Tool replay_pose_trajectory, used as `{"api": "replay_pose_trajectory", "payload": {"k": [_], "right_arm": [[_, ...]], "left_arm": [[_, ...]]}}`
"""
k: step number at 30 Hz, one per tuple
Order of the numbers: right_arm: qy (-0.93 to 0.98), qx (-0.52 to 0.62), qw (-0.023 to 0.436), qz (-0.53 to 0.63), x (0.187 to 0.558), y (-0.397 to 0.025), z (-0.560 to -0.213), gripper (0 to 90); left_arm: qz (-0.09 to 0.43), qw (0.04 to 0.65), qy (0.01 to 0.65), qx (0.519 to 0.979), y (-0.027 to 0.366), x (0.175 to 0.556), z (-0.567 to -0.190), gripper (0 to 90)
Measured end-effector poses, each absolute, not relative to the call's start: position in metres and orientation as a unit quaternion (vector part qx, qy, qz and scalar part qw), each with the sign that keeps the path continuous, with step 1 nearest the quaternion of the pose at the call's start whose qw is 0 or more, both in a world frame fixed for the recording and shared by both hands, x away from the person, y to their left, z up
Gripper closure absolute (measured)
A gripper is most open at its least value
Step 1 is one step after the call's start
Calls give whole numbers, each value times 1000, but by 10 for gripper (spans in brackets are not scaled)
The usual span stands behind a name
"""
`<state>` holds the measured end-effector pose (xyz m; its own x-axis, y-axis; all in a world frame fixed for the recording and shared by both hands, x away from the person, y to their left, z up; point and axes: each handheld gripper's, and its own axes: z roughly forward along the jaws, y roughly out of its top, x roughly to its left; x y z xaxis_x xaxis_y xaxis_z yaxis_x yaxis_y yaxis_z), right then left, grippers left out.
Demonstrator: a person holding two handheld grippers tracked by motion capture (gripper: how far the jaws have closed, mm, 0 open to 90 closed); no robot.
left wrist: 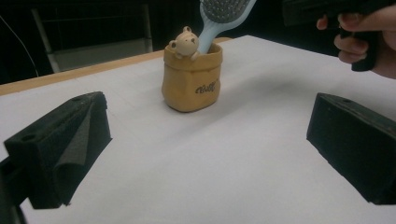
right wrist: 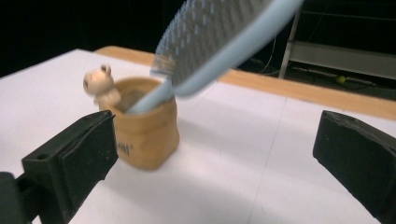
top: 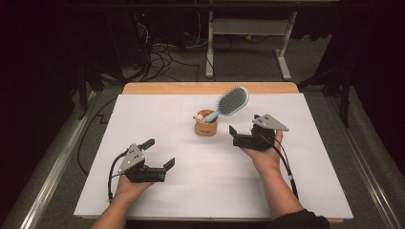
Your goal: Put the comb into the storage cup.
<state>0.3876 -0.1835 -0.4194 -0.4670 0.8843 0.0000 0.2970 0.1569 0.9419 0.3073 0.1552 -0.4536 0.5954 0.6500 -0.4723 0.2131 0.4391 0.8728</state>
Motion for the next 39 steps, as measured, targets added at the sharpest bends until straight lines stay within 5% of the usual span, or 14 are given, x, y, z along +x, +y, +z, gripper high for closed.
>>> {"api": "replay_pose_trajectory", "payload": {"k": [16, 39], "right_arm": [[717, 408, 298, 481, 335, -215, -451, 4], [668, 423, 328, 517, 272, -292, -451, 3]], "left_arm": [[151, 726, 426, 519, 157, 304, -455, 8], [160, 729, 447, 494, 185, 291, -457, 7]]}}
